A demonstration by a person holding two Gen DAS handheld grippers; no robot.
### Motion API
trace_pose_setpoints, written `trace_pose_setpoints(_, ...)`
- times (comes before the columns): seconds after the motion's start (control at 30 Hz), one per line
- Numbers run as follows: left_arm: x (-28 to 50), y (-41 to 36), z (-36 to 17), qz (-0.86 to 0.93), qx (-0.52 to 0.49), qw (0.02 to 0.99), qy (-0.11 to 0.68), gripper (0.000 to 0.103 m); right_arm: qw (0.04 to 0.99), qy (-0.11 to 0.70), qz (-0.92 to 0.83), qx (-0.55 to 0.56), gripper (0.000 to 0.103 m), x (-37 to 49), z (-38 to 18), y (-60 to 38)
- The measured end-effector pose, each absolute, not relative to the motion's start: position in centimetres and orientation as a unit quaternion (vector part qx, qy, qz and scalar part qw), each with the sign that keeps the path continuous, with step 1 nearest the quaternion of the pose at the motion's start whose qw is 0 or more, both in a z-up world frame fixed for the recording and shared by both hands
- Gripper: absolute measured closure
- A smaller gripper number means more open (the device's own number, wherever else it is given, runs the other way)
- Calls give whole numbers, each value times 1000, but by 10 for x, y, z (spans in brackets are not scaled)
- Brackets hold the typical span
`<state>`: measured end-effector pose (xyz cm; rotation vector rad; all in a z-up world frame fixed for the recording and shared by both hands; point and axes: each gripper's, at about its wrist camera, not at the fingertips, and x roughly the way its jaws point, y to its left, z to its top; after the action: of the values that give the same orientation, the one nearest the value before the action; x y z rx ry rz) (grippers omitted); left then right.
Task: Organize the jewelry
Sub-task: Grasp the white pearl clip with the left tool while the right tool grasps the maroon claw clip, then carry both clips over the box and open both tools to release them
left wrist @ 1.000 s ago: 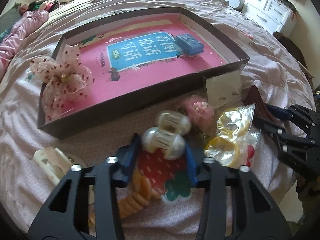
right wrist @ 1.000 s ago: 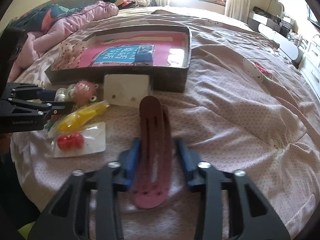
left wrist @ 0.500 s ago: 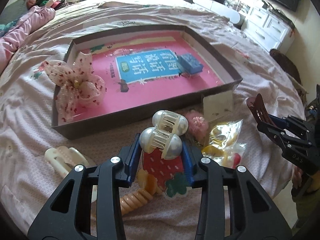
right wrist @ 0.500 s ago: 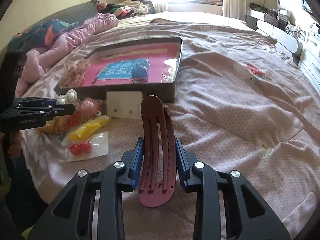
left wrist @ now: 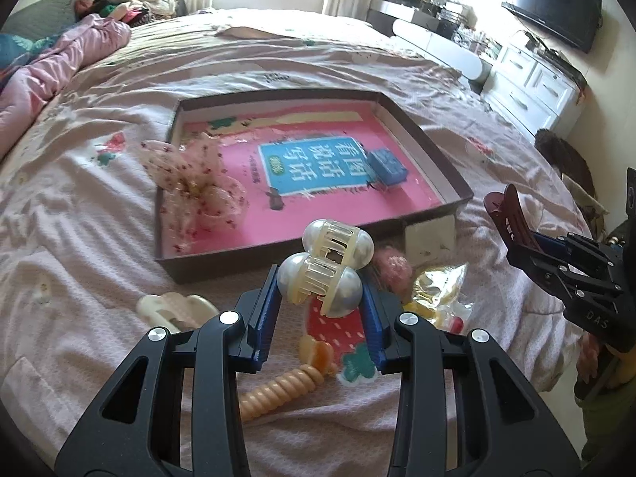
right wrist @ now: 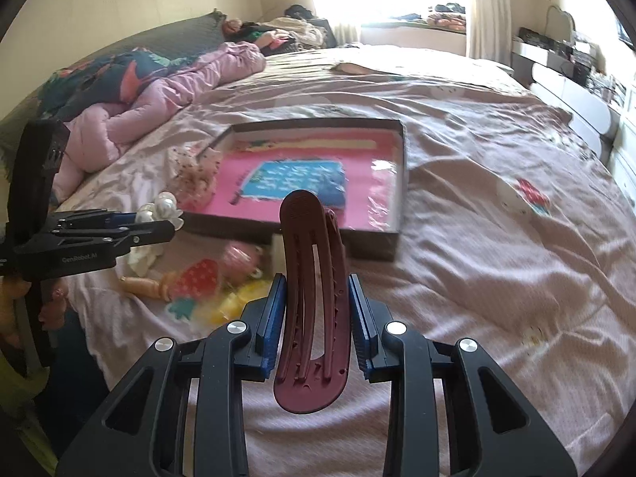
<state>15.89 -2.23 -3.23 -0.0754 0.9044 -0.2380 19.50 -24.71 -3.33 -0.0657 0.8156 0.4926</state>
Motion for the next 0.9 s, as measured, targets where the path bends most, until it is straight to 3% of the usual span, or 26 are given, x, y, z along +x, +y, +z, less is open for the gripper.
trace_pose_setpoints(0.9,192,21,-9,-75,-57,908,408,74,891,360,271,-47,74,245,-6,-188)
